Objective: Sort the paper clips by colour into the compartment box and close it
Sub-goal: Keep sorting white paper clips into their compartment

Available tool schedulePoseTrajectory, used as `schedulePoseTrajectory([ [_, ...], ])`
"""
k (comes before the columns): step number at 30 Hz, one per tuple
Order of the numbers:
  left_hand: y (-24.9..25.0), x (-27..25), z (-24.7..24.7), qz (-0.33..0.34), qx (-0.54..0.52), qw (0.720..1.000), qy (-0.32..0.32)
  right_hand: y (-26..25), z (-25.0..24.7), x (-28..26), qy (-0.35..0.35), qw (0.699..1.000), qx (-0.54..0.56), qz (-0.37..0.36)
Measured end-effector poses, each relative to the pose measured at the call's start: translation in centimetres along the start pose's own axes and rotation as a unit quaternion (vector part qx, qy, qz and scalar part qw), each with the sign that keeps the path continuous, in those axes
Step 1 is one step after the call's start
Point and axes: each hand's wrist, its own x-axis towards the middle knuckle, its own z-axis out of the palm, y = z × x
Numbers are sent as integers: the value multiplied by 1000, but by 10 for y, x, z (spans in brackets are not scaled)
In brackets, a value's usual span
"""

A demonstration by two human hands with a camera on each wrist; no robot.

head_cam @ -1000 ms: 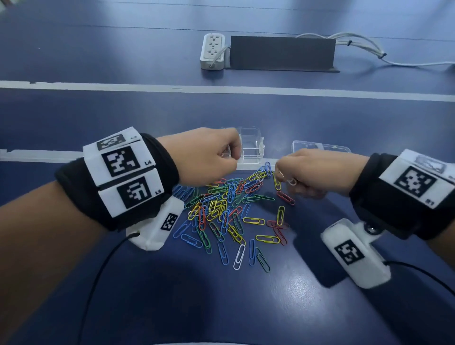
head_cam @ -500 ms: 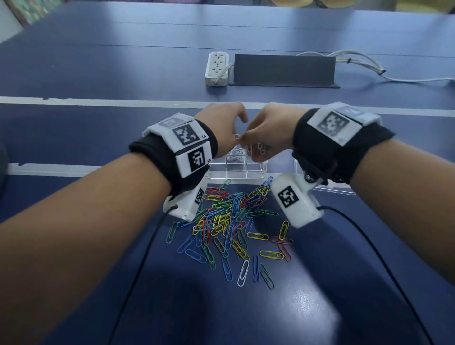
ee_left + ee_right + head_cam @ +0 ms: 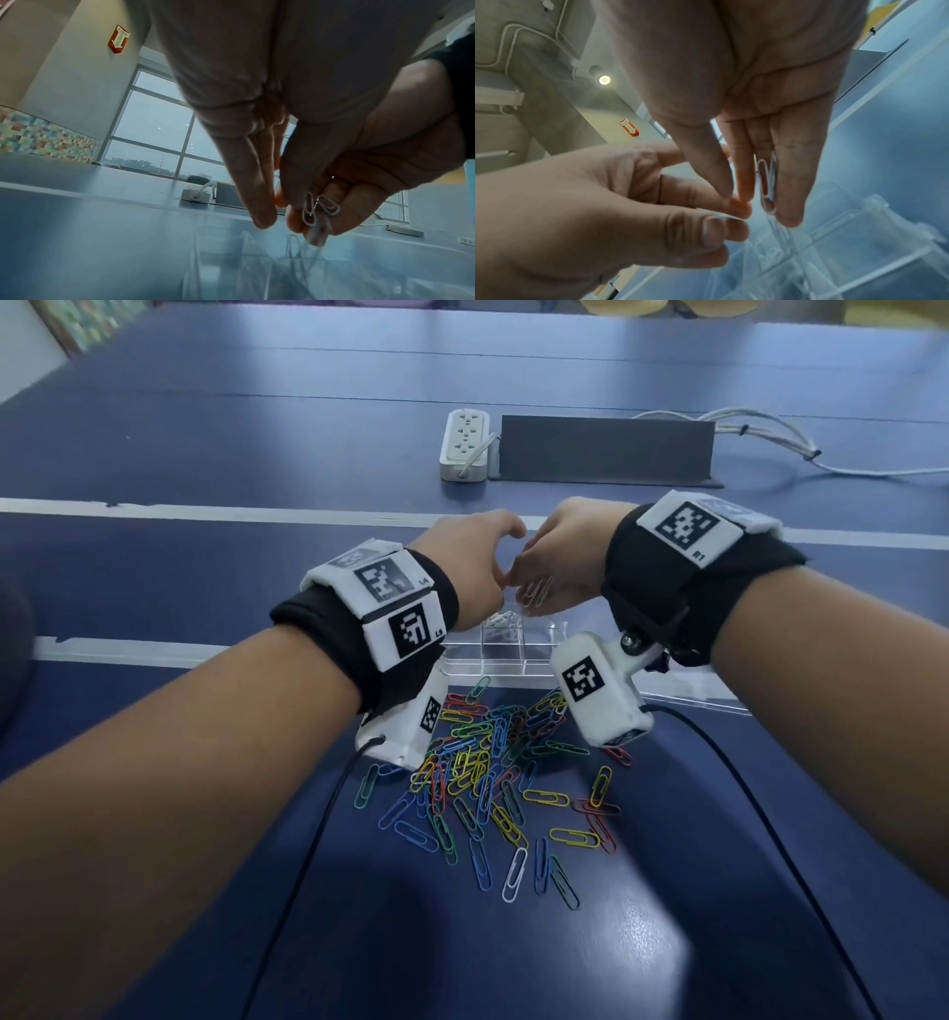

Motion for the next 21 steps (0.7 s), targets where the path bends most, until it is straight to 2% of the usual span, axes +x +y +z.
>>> schedulePoseTrajectory([
  [5,-5,-1,1,-7,-33,999,0,-5,3,-1,23,999,43,4],
  [11,-9,-4,0,-5,-33,999,4,-11,8,-7,6,990,140,-6],
  [15,-13,-6,0,-4,-37,999,14,-11,10,-15,-3,998,17,-66],
  [16,-14,-6,0,-4,-40,999,16,-11,12,-16,-15,998,22,-60],
  [19,-18,-7,0,-1,-48,999,13,-8,15,-10,-5,991,125,-42],
  [21,-21,-7,0,0,-48,999,11,-6,15,-7,1,989,143,-31],
])
